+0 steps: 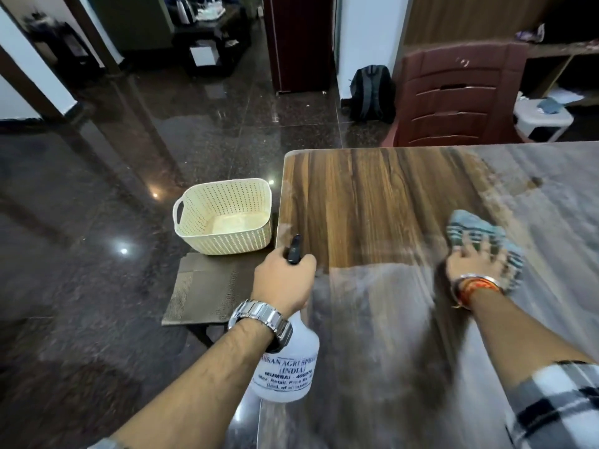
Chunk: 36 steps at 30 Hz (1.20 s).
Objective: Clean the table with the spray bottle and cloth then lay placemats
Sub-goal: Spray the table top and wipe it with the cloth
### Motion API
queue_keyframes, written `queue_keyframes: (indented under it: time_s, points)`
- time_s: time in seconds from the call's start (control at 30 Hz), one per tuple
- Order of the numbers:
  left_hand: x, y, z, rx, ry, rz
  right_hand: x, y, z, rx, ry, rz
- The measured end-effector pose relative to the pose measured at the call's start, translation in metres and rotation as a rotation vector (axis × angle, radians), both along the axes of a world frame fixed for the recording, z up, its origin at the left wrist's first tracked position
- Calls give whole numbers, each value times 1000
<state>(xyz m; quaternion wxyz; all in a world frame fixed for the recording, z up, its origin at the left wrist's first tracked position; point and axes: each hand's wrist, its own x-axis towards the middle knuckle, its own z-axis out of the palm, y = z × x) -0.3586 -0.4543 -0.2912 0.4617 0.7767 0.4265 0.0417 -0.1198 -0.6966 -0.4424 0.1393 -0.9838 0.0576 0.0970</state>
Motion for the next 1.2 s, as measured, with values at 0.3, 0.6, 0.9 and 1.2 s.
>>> queue_keyframes:
  time_s: [0.3,0.6,0.9,1.2]
  points:
    - [-14,-12,-5,-8,29,1,-124,122,7,-31,-86,476]
    - [-44,-43,-2,19,62,-46,-143,92,1,-2,-96,666]
    - [-97,-84,2,-67,29,8,-119,-27,14,6,31,45]
    - [-147,-90,7,-32,46,61,-295,131,26,-18,13,1096]
